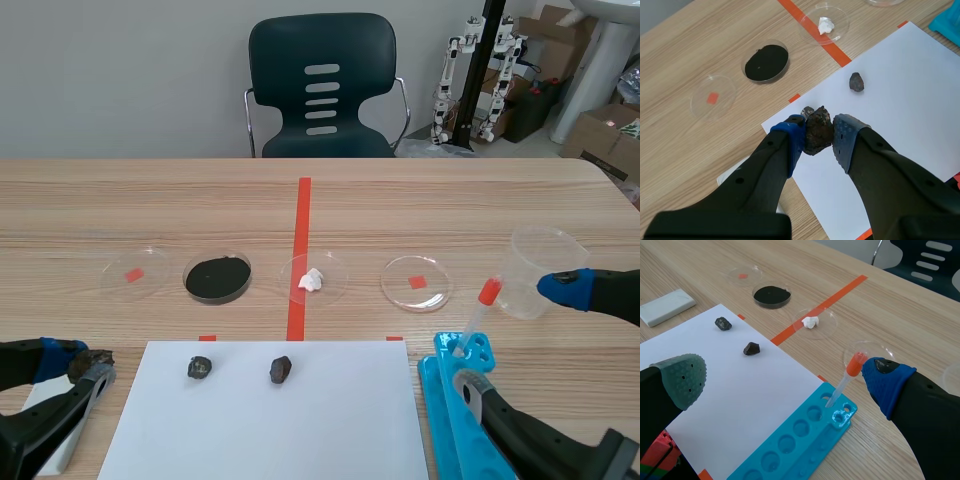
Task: Rub the mineral on the streak plate
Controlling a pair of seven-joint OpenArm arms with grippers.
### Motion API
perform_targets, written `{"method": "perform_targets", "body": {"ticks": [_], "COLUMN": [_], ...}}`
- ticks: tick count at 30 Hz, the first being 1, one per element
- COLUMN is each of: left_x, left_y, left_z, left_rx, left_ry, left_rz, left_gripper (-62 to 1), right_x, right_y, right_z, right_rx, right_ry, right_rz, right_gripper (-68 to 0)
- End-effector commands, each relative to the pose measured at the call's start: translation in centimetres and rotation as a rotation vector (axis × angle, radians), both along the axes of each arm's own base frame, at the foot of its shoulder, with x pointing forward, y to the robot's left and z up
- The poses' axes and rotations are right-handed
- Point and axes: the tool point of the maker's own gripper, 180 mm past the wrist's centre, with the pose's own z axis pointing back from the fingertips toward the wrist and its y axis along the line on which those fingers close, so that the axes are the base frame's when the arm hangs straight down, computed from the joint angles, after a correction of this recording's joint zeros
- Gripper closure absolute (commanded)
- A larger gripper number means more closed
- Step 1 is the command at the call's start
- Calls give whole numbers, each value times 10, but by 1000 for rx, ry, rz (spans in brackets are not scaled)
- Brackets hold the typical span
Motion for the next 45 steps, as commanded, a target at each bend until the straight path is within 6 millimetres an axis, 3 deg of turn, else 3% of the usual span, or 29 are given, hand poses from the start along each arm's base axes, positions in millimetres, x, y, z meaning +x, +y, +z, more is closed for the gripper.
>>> {"method": "perform_targets", "body": {"ticks": [1,17,25,30,38,45], "left_x": [3,1,14,32,43,57], "left_y": [-5,-1,21,45,83,112], "left_z": [9,2,-35,-42,-82,-94], "left_rx": [-22,-1,-45,-24,1,41], "left_ry": [-31,10,338,409,621,696], "left_rz": [-3,13,263,442,587,678], "left_gripper": [-90,-90,-90,-90,-90,-90], "right_x": [4,4,4,4,4,4], "right_y": [3,3,3,3,3,3], "right_z": [10,10,10,10,10,10], "right_rx": [27,27,27,27,27,27], "right_ry": [-32,-32,-32,-32,-32,-32], "right_rz": [1,1,1,1,1,1], "right_gripper": [-679,-679,-679,-679,-679,-679]}}
